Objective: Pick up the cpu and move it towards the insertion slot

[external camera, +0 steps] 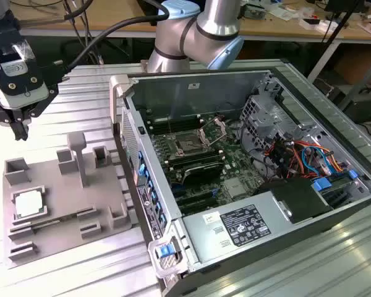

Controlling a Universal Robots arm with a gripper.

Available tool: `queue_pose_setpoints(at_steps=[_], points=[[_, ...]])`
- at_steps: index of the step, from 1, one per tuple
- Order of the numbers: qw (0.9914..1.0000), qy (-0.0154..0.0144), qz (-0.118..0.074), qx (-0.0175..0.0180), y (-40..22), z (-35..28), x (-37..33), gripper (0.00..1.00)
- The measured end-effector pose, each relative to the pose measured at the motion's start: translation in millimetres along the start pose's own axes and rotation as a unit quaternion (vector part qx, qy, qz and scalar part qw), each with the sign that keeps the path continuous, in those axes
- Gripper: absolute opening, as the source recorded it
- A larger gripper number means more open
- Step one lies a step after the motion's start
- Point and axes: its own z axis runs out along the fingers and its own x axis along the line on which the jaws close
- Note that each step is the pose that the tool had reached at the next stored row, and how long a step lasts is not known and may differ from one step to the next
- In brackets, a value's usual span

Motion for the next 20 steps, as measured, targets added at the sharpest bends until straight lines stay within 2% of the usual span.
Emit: queue_pose_setpoints(at_steps=[20], points=[[1.00000, 0.0000, 0.000, 0.0000, -0.1, 3.5, 0.4, 0.11]])
